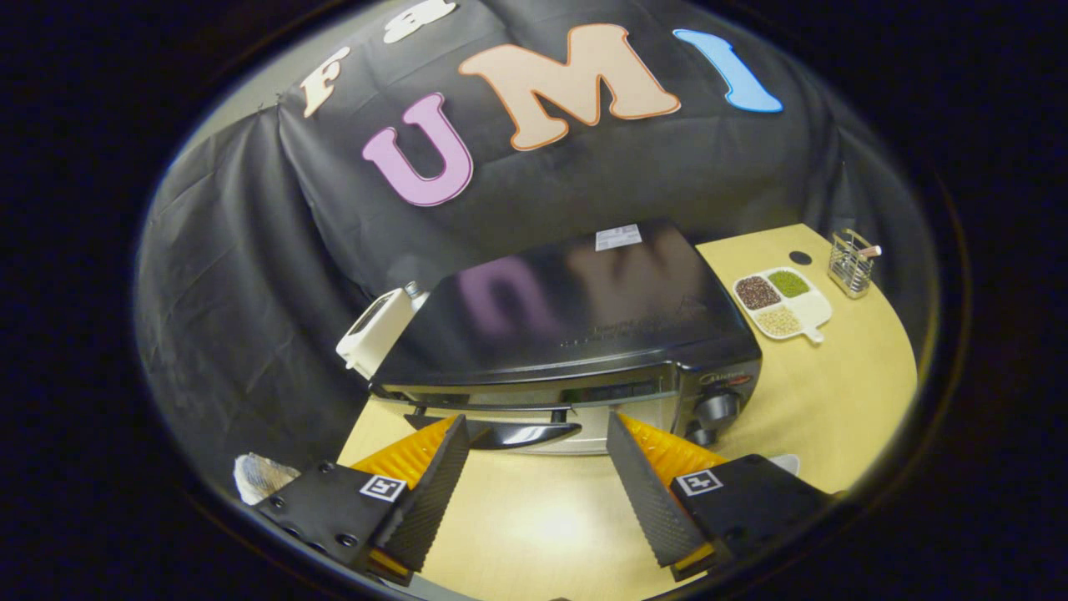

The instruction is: Open the toaster oven, put the food inside, and close the toaster oven door.

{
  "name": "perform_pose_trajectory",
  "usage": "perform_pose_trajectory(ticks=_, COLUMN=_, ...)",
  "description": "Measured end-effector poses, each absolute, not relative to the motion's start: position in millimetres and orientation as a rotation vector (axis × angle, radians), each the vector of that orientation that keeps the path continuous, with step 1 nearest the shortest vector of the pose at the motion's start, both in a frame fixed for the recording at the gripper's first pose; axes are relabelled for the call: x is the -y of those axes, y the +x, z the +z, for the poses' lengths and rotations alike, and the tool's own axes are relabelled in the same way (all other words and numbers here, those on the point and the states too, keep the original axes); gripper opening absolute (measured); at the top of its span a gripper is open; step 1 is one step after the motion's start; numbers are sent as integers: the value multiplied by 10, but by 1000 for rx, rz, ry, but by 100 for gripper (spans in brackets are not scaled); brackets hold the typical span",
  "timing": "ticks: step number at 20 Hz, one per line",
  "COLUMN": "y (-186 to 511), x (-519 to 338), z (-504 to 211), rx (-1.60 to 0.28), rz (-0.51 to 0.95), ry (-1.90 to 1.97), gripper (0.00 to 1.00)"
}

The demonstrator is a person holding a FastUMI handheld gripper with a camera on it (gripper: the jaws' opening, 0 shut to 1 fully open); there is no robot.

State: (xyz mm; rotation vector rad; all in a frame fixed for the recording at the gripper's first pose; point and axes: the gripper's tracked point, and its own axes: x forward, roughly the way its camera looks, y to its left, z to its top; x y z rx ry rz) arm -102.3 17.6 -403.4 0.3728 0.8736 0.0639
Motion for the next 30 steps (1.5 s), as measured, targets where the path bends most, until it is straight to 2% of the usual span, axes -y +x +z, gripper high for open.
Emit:
perform_pose_trajectory(ticks=12, y=-1102, x=-183, z=-4038, rx=-882, rz=81, ry=308, gripper=99)
perform_pose_trajectory(ticks=17, y=-815, x=-91, z=-3295, rx=-716, rz=63, ry=269, gripper=99)
perform_pose_trajectory(ticks=24, y=-282, x=126, z=-1676, rx=-424, rz=35, ry=234, gripper=99)
perform_pose_trajectory(ticks=30, y=-132, x=200, z=-605, rx=-252, rz=8, ry=94, gripper=99)
